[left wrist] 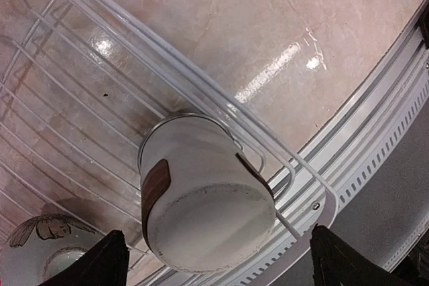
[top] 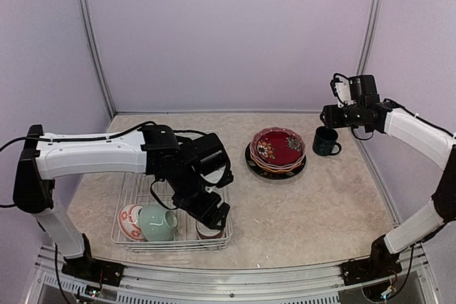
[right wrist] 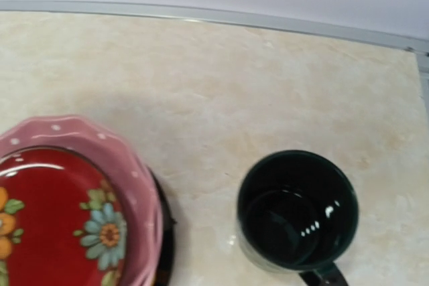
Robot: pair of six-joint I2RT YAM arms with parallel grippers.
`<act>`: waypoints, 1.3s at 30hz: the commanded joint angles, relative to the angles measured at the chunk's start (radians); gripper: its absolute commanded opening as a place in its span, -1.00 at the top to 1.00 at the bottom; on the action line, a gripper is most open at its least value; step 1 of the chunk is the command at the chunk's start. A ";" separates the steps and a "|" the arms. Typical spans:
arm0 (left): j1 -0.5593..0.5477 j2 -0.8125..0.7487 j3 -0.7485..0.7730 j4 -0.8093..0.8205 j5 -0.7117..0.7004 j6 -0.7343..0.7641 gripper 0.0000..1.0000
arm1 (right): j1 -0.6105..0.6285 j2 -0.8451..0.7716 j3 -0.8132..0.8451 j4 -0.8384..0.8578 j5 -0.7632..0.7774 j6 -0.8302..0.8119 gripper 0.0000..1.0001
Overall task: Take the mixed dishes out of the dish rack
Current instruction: Grab the cup from the dish rack.
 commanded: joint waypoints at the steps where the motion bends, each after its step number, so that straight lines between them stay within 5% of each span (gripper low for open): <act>1: -0.030 0.065 0.050 -0.091 -0.081 0.020 -0.80 | 0.021 -0.051 -0.005 -0.027 -0.013 0.013 -0.29; 12: -0.042 0.168 0.072 -0.130 -0.129 0.022 -0.76 | 0.022 -0.060 -0.023 -0.019 -0.023 0.014 -0.30; 23: -0.015 0.122 0.070 -0.128 -0.136 0.018 -0.14 | 0.023 -0.058 -0.035 -0.003 -0.079 0.028 -0.31; 32: 0.116 -0.112 0.024 -0.053 -0.088 0.015 0.12 | 0.028 -0.080 -0.033 0.015 -0.184 0.064 -0.30; 39: 0.307 -0.421 -0.113 0.221 0.049 -0.042 0.15 | 0.077 -0.172 -0.119 0.191 -0.429 0.164 -0.29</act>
